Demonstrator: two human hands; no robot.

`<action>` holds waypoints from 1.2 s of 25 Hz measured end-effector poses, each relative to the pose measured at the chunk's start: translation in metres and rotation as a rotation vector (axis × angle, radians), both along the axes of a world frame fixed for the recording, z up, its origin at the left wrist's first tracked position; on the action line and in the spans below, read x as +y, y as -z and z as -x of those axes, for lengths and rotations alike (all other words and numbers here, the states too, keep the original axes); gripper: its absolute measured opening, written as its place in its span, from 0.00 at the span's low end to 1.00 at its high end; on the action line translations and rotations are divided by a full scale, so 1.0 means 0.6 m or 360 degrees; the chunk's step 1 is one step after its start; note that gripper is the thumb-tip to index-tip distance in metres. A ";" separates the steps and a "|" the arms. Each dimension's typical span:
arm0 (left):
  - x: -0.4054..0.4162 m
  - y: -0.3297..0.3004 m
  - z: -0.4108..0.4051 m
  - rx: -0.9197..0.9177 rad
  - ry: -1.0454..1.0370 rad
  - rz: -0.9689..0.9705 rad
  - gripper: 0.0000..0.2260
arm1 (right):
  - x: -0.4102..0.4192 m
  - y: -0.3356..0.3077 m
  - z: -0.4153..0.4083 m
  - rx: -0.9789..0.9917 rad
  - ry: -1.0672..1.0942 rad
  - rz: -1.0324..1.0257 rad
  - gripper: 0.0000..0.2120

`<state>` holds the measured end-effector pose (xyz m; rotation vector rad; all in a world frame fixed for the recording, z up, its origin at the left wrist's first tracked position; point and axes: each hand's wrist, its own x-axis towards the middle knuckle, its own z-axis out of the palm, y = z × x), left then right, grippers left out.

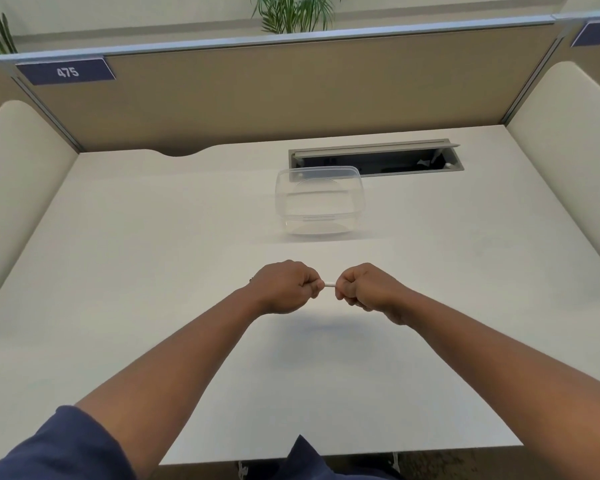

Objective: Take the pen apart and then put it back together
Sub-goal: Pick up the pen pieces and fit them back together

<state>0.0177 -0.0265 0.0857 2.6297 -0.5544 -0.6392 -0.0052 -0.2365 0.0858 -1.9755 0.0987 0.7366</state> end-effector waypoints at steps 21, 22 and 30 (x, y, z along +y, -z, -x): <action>-0.001 -0.011 0.012 -0.0053 -0.0042 0.0006 0.16 | 0.014 -0.017 0.006 0.0137 0.0194 -0.0036 0.14; -0.004 -0.010 0.015 -0.0138 -0.0011 -0.0036 0.16 | 0.008 -0.021 0.004 0.0353 0.0207 -0.0153 0.14; 0.019 -0.011 -0.013 0.0723 -0.0169 0.0532 0.17 | -0.010 0.009 0.017 -0.1059 -0.0456 0.0364 0.06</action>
